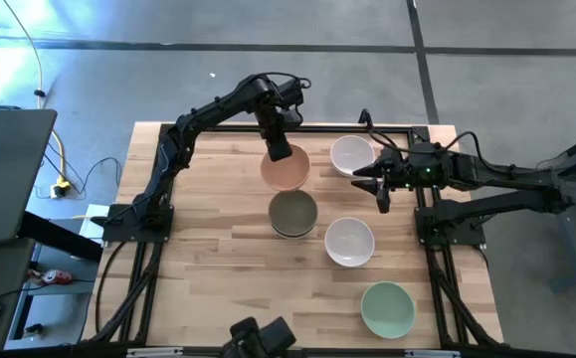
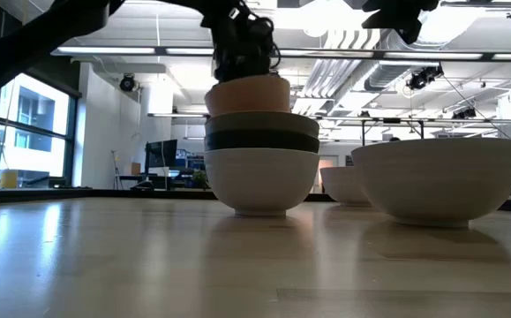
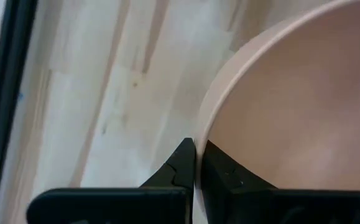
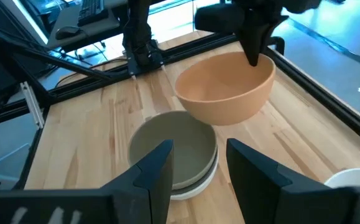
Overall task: Nest bowls inside each other
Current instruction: Stack the light orange bowl on the gray bowl
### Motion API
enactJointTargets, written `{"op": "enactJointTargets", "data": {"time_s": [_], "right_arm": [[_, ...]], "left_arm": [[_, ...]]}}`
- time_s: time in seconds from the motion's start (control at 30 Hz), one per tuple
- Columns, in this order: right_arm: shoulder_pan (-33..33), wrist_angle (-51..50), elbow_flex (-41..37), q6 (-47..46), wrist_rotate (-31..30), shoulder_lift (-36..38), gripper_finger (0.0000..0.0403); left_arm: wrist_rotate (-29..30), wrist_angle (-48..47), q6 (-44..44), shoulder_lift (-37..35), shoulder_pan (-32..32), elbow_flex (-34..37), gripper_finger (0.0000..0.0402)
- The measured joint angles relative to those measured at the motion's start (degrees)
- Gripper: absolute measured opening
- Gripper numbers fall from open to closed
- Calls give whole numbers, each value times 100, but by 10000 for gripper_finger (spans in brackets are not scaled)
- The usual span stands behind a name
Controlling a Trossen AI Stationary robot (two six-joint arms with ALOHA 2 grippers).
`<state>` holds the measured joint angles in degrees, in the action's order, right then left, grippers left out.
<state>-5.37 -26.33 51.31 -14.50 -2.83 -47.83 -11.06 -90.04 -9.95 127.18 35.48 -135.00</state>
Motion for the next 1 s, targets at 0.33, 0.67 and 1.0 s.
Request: {"op": "enactJointTargets", "data": {"time_s": [0.33, 0.67, 1.0], "right_arm": [[0, -185, 0, 2, 6, 0, 142], [0, -837, 0, 109, -80, 211, 142], [0, -1130, 0, 47, -349, 1025, 142]], "left_arm": [[-203, 3, 540, -176, -422, 0, 0], [-272, 2, 983, -217, -880, 0, 0], [-85, 2, 1327, -215, -1240, 0, 0]]}}
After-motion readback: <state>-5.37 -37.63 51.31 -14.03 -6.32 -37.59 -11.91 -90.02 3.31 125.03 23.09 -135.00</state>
